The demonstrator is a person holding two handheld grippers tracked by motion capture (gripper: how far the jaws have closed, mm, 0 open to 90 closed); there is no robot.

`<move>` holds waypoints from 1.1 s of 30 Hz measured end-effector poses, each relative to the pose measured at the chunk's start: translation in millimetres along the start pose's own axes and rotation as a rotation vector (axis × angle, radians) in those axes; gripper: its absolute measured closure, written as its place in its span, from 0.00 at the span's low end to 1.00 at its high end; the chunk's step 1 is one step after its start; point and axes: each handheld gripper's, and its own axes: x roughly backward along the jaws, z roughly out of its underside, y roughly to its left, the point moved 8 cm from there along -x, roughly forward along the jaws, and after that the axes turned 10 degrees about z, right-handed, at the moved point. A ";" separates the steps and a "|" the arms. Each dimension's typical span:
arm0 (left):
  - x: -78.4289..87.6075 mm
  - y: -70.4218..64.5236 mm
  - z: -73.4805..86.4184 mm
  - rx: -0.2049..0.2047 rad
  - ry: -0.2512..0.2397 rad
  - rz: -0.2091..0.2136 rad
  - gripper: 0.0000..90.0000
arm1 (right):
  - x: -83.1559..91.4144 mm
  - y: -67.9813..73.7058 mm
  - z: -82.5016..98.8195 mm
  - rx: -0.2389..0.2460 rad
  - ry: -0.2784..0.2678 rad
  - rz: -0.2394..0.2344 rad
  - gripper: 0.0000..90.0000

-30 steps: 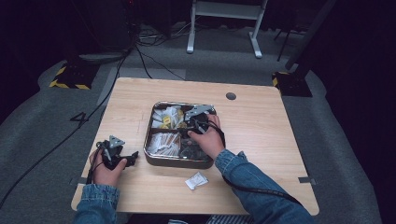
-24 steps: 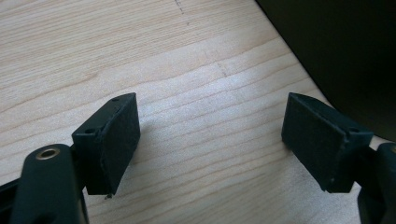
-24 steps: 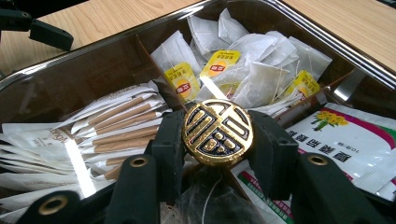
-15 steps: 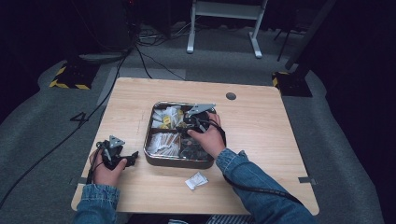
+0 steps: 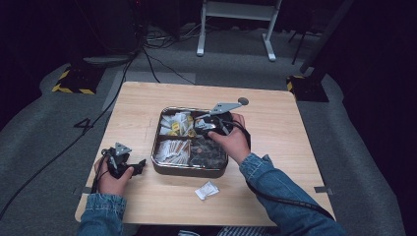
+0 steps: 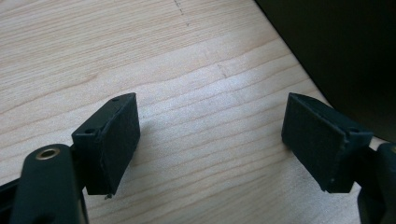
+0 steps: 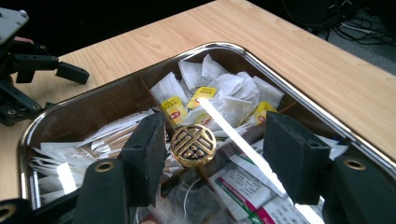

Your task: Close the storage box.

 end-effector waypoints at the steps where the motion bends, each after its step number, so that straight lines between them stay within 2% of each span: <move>1: 0.0 0.0 0.0 0.000 0.000 0.000 0.22 | 0.0 0.0 0.0 0.000 0.000 0.000 0.45; 8: 0.1 -0.3 0.2 -0.002 0.001 -0.001 0.22 | 30.9 -10.0 -3.9 0.014 -0.021 0.009 0.46; 15: 2.6 -2.1 3.2 -0.008 -0.001 0.001 0.22 | 51.8 -18.0 -3.3 0.013 -0.030 0.008 0.45; 24: 5.6 -4.1 6.7 -0.002 0.002 0.000 0.22 | 74.0 -36.7 10.3 0.003 -0.011 0.029 0.44; 33: 6.3 -4.0 7.2 -0.007 0.006 0.000 0.22 | 95.5 -59.4 30.8 -0.044 -0.010 0.072 0.44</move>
